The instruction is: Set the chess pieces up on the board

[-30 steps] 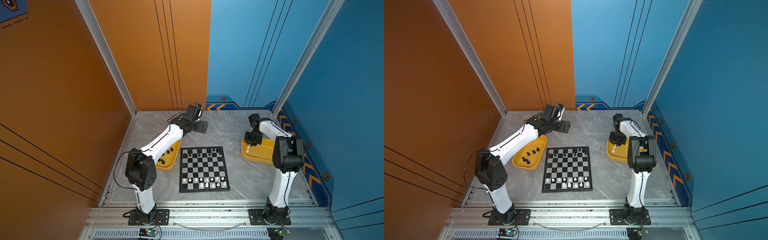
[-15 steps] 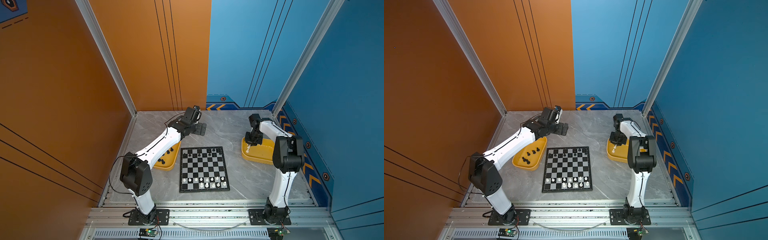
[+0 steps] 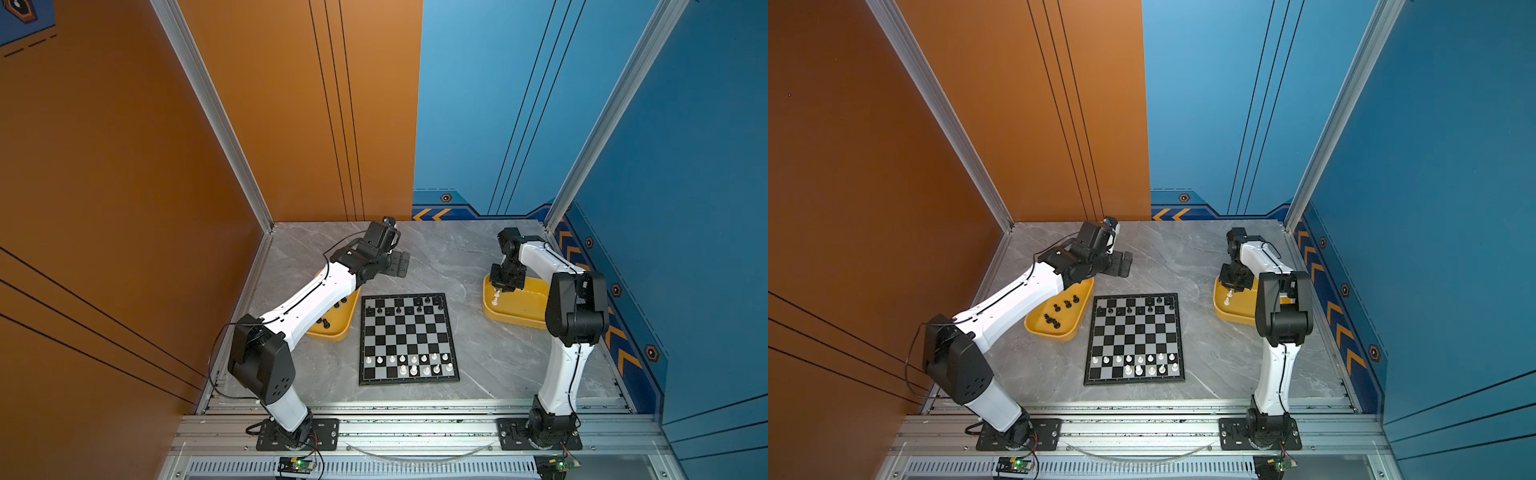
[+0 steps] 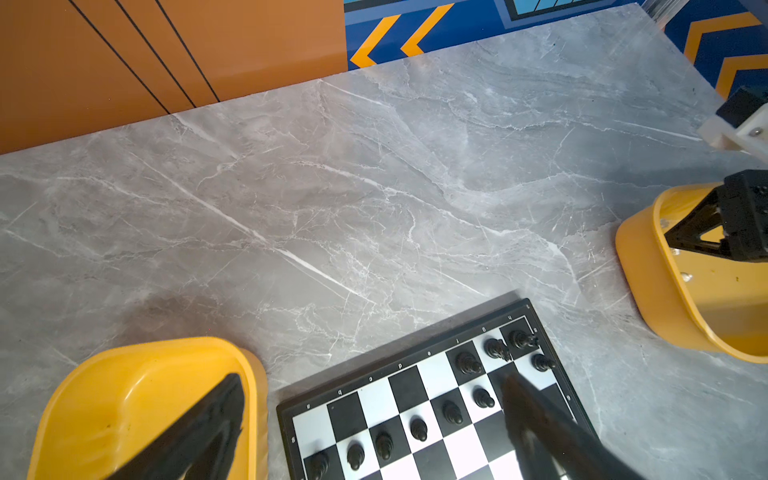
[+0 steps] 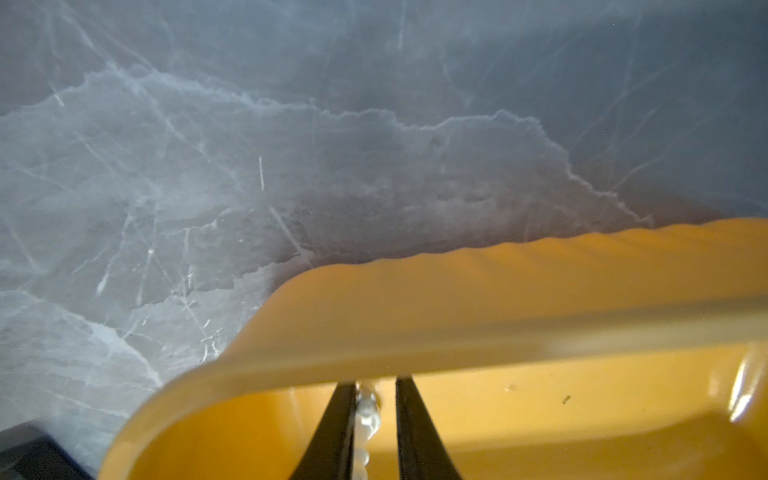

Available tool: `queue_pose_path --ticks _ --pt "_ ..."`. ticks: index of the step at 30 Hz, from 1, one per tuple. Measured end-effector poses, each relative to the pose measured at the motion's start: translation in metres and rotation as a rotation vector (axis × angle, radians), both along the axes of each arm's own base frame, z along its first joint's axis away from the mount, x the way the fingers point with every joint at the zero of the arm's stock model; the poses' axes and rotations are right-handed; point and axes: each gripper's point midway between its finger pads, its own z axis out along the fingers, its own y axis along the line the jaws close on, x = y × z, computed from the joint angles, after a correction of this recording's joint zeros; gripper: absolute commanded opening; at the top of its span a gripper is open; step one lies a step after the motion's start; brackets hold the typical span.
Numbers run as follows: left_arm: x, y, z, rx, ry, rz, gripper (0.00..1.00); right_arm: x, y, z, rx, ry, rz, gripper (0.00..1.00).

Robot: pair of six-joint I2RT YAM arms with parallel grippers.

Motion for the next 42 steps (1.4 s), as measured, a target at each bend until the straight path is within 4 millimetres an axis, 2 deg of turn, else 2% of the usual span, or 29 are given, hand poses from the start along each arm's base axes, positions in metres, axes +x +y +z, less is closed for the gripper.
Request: queue_pose_path --ticks 6,10,15,24,42 --pt "-0.008 0.006 0.003 0.002 -0.008 0.009 0.98 -0.001 0.002 -0.015 0.005 0.029 0.003 0.26" --pt "-0.011 0.01 0.006 0.004 -0.018 0.019 0.98 -0.003 0.004 -0.024 0.008 0.053 0.006 0.21" --pt "-0.012 0.013 0.009 0.005 -0.027 0.026 0.98 -0.002 0.005 -0.024 0.012 0.051 0.008 0.18" --pt "-0.012 0.014 0.01 0.009 -0.03 0.031 0.98 -0.002 0.007 -0.024 0.011 0.052 0.011 0.24" --pt "-0.015 0.016 0.006 0.014 -0.023 0.03 0.98 -0.003 0.005 -0.024 -0.006 0.053 0.014 0.28"
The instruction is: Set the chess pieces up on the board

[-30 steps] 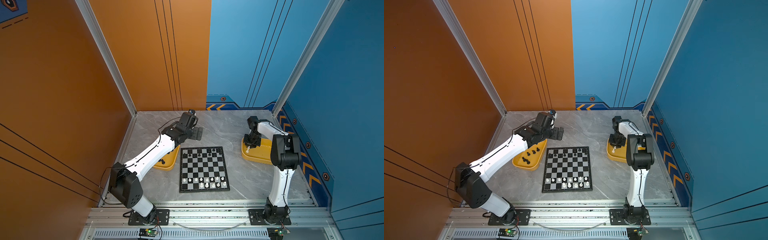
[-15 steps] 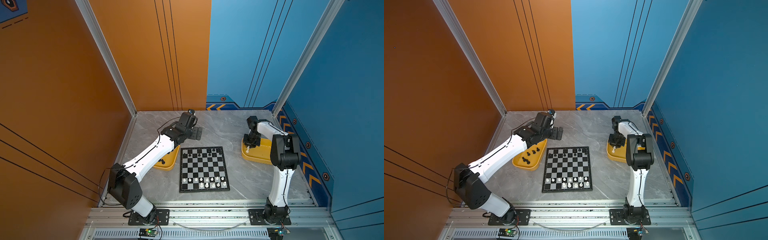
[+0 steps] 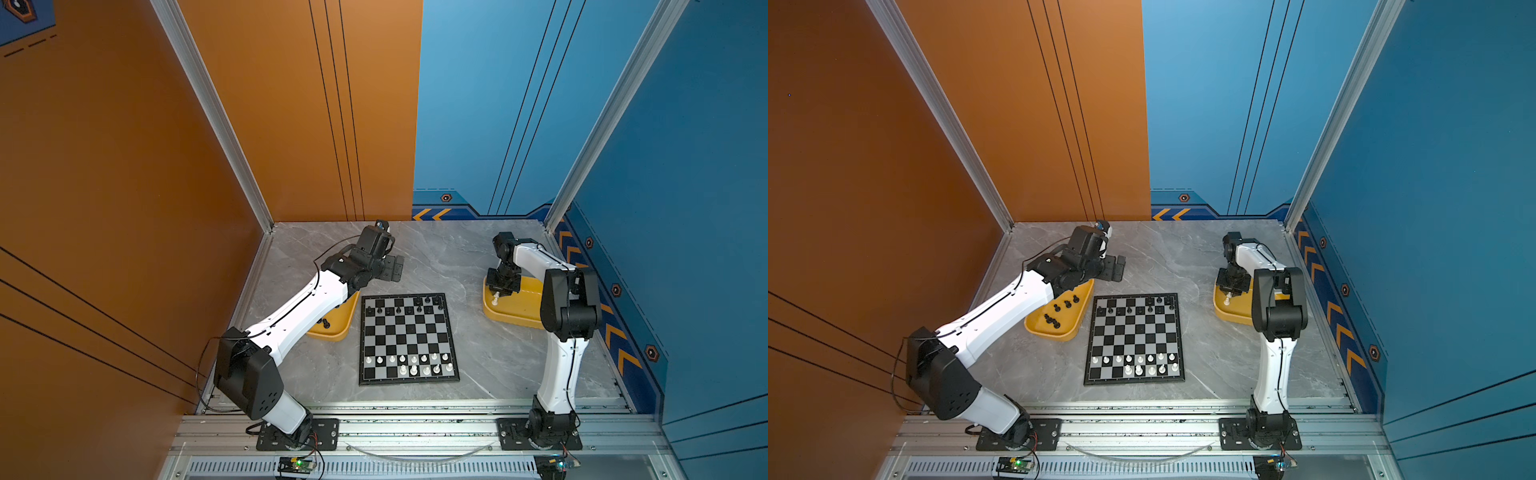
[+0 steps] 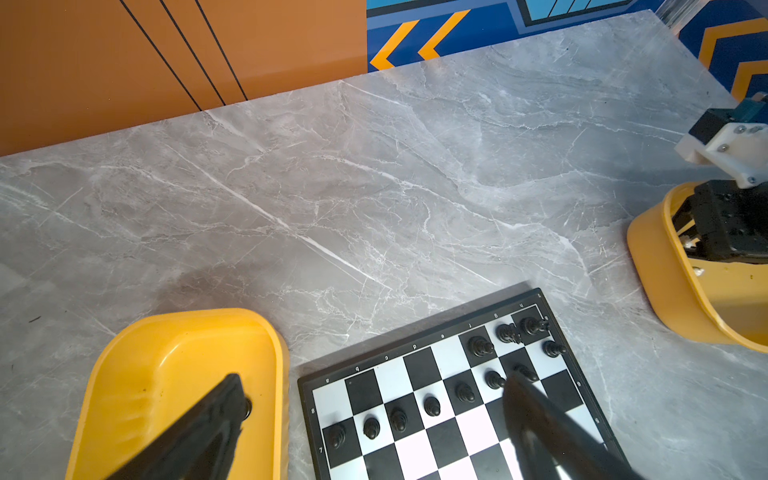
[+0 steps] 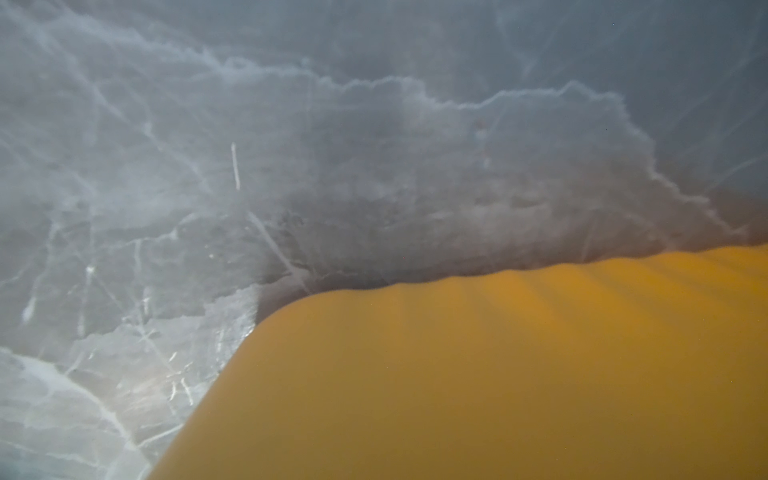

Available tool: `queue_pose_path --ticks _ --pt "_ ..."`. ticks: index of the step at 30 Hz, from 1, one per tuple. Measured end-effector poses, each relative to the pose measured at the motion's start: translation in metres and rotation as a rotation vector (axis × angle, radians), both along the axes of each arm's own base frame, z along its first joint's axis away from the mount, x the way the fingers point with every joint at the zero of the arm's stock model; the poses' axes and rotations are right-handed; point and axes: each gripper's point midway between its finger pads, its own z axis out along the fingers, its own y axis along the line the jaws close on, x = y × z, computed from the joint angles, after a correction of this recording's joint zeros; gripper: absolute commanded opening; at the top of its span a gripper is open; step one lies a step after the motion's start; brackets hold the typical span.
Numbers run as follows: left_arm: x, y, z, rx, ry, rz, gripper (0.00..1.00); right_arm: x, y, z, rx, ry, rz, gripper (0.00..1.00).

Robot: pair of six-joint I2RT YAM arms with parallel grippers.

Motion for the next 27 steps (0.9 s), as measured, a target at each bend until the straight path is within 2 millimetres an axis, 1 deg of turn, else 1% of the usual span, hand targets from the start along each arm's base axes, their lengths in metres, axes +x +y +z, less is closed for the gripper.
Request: queue_pose_path --ticks 5,13,18,21,27 --pt "-0.001 0.0 -0.001 0.002 0.002 0.0 0.98 0.0 0.0 0.001 -0.001 -0.002 0.0 0.29" --pt "0.001 -0.001 0.001 -0.005 -0.008 0.001 0.98 0.005 0.0 0.014 0.0 -0.037 0.0 0.32" --pt "0.003 -0.002 0.003 -0.014 -0.021 0.001 0.98 0.006 0.0 0.016 0.001 -0.039 0.0 0.31" --pt "0.004 -0.002 0.003 -0.015 -0.023 0.001 0.98 0.005 0.0 0.016 0.0 -0.034 0.0 0.3" --pt "0.005 -0.002 0.004 -0.019 -0.028 0.002 0.98 0.003 0.0 0.016 0.0 -0.027 0.004 0.21"
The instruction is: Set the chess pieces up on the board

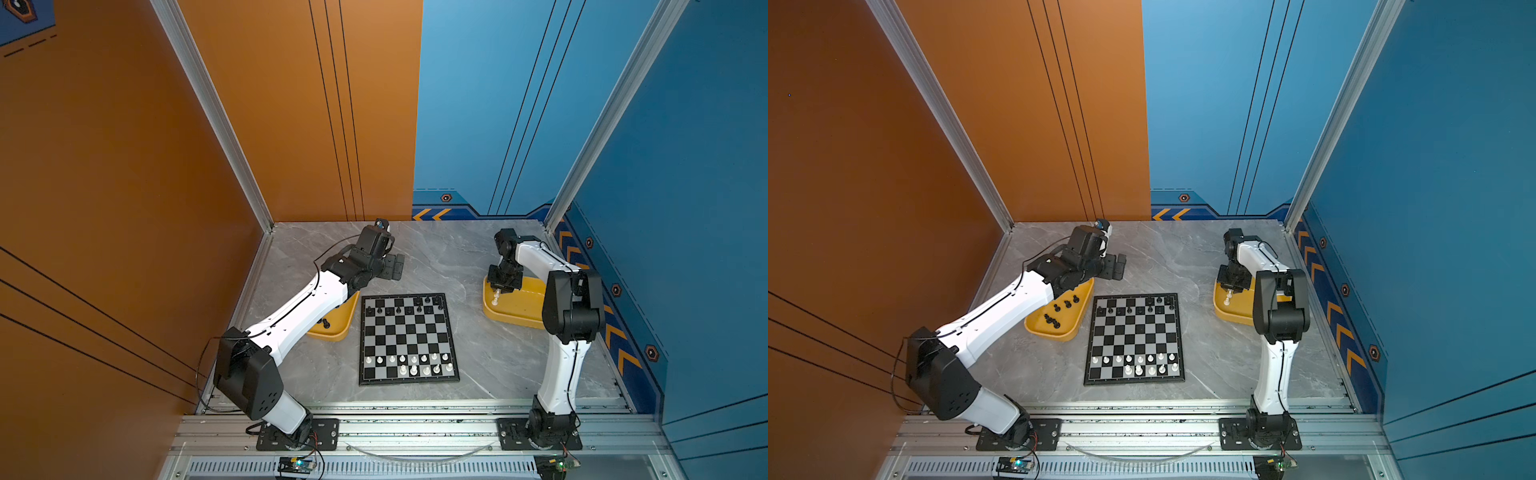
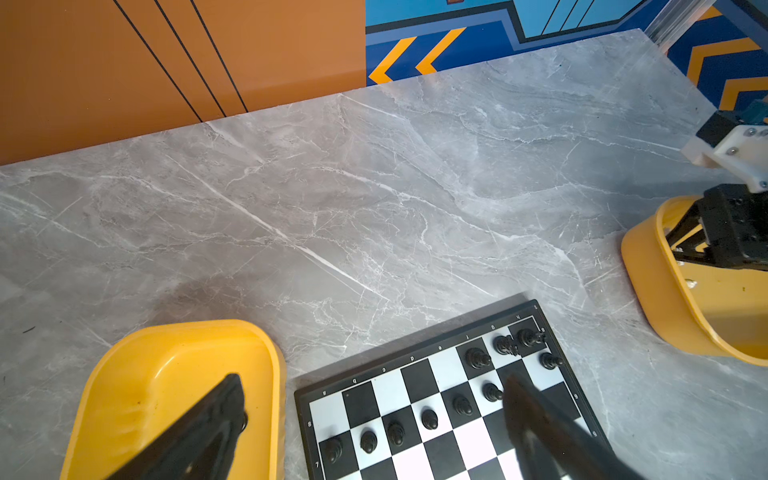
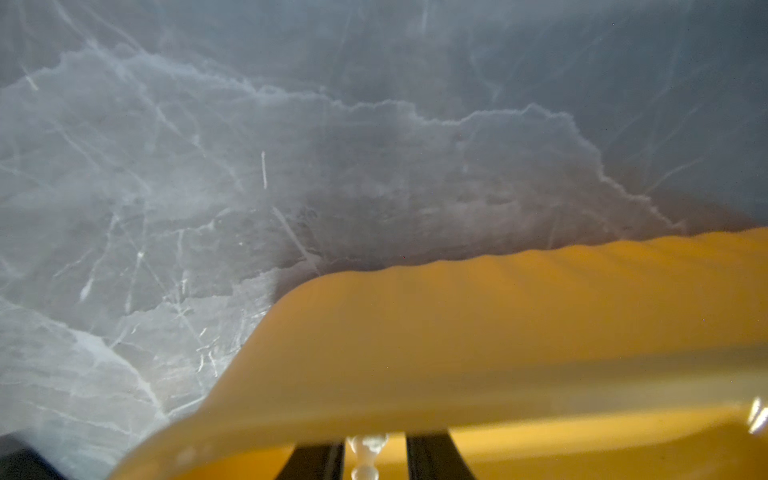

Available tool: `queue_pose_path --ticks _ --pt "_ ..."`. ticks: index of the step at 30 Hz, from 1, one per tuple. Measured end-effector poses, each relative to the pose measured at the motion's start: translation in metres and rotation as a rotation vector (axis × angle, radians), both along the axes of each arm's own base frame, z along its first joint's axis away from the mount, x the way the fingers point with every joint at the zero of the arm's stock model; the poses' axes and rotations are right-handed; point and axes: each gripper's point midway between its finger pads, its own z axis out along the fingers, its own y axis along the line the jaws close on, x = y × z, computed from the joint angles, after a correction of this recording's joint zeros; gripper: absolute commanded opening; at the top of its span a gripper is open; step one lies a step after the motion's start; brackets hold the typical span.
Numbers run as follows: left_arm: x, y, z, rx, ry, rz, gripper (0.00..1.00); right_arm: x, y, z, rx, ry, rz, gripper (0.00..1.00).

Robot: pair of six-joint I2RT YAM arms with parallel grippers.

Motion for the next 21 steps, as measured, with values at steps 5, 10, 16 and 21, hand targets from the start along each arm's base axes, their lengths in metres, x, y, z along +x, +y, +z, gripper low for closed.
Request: queue_pose_path --ticks 5,10,16,21 --pt "0.0012 -0.0007 0.0016 -0.005 -0.007 0.0 0.98 -0.0014 -0.0001 -0.0001 -0.001 0.006 0.004 0.13" --pt "0.0012 -0.0008 0.0017 -0.005 -0.008 0.0 0.98 -0.0028 -0.0002 -0.0003 -0.001 0.012 0.003 0.1" --pt "-0.0001 0.0002 -0.0036 0.001 0.002 0.001 0.98 -0.0039 -0.0002 0.0001 -0.001 0.016 0.003 0.02" --pt "-0.0005 0.0055 -0.0065 0.018 0.005 0.014 0.97 -0.0028 0.0003 0.0073 -0.001 0.017 0.005 0.02"
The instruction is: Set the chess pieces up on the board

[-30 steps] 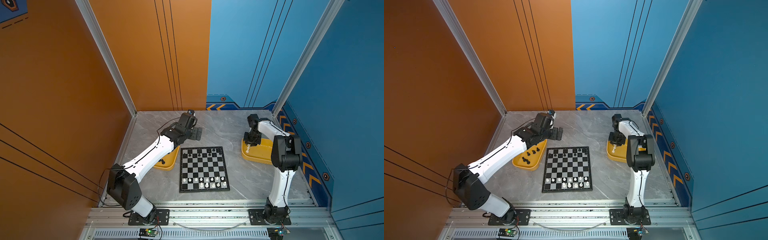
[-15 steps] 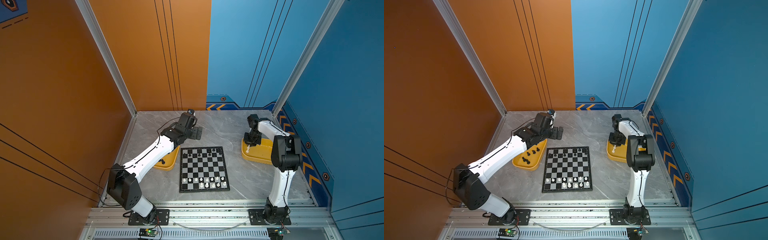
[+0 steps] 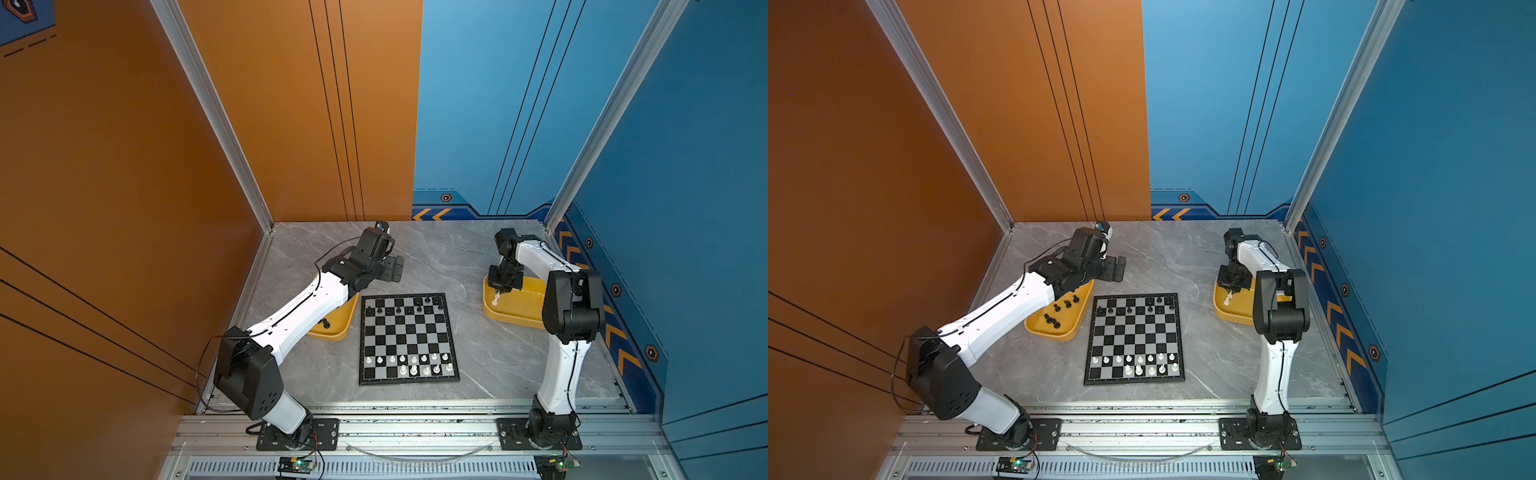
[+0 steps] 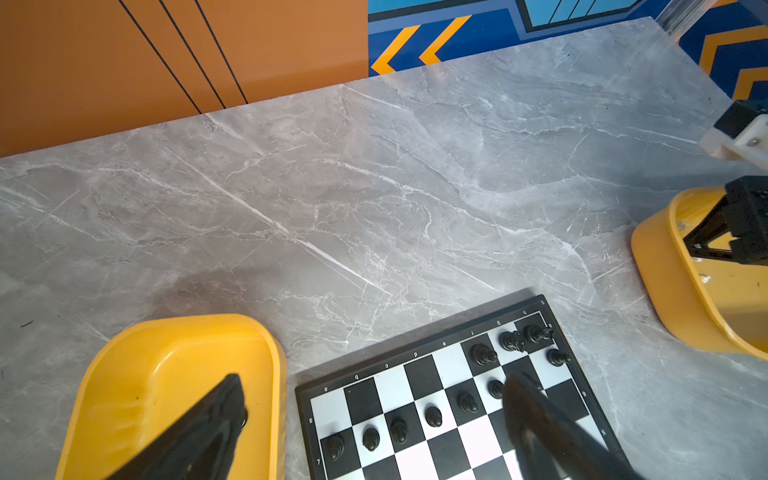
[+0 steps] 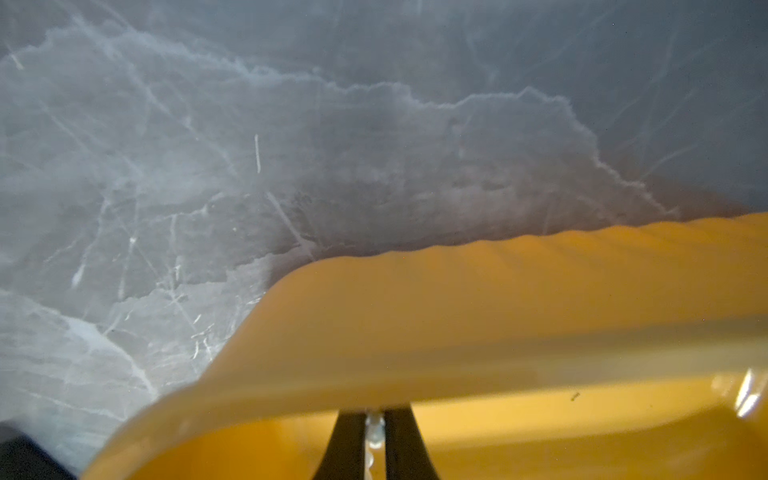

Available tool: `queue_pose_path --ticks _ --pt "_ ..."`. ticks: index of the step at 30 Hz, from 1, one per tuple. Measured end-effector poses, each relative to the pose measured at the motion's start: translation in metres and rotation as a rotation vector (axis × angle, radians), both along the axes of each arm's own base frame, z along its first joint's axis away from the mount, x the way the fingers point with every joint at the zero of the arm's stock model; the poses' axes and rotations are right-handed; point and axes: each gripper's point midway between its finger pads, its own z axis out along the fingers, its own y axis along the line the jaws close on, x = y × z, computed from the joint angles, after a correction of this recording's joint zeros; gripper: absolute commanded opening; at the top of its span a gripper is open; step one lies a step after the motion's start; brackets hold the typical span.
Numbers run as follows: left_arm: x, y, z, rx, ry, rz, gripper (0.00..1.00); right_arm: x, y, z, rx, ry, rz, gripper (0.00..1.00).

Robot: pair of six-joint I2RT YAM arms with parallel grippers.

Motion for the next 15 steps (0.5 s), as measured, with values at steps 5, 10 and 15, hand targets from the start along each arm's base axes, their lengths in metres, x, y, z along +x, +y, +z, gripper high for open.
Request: queue_pose_path --ticks 5,10,15 --pt "-0.003 0.022 0.016 0.018 -0.028 0.047 0.98 0.012 0.008 0.035 0.004 -0.067 0.024 0.02" --pt "-0.015 0.054 0.046 0.025 -0.079 0.119 0.98 0.018 0.036 0.085 0.027 -0.176 0.083 0.02" --pt "-0.038 0.074 0.057 0.027 -0.106 0.148 0.98 -0.001 0.086 0.11 0.06 -0.202 0.197 0.02"
